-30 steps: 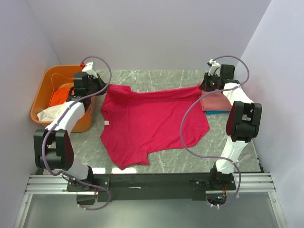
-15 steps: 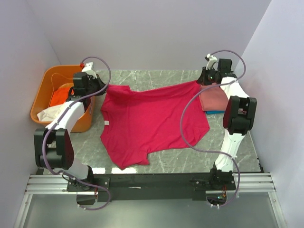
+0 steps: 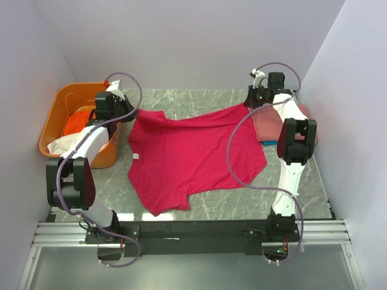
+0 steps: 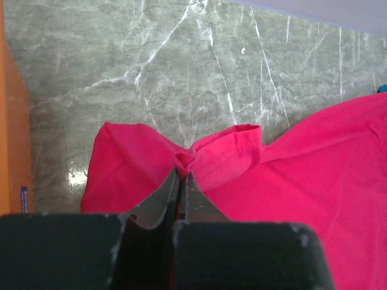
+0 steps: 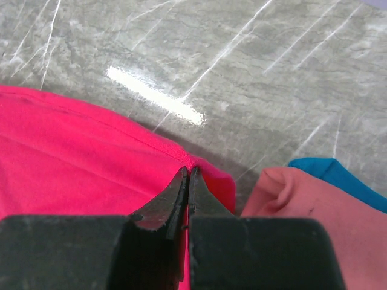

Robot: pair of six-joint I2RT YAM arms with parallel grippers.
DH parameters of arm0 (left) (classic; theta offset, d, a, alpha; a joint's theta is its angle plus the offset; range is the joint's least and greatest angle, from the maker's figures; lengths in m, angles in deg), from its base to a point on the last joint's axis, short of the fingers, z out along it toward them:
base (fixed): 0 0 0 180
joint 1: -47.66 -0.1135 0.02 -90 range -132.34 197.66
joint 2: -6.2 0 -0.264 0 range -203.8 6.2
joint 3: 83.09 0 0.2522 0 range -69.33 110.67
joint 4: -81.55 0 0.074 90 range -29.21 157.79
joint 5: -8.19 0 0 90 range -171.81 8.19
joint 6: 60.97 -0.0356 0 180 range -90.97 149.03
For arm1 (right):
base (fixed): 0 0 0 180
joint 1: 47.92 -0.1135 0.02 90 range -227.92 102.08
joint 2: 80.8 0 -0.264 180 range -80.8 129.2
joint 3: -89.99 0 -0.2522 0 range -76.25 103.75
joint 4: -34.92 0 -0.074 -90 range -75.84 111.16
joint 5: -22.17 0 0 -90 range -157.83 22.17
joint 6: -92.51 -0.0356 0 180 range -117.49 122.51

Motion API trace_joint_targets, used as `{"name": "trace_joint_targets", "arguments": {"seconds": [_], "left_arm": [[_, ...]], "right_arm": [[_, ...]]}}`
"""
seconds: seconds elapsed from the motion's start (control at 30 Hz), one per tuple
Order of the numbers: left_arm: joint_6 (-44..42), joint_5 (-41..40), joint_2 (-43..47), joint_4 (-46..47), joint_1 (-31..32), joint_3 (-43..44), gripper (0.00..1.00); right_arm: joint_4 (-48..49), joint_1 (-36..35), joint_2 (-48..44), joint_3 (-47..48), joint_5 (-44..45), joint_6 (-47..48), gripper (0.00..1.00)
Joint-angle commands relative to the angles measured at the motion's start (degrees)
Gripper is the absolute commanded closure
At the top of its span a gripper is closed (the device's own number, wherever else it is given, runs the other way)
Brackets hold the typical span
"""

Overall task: Fold and stack the t-shirts
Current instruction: Fold the tshirt

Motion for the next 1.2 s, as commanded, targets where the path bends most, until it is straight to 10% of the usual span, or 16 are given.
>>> {"name": "trace_joint_targets", "arguments": {"seconds": [0.0,1.17], "left_arm": [[-0.72,1.59,1.53,1.02,-0.38,1.69,1.0],[-0.02,7.83,-8.57,-0.12,-4.69,14.08,1.0]], "right_arm": [[-2.49,0.2,-0.27,3.4,0.67,1.45,1.0],[0.06,0.03,1.4,6.92,2.33,-1.88,1.0]]}}
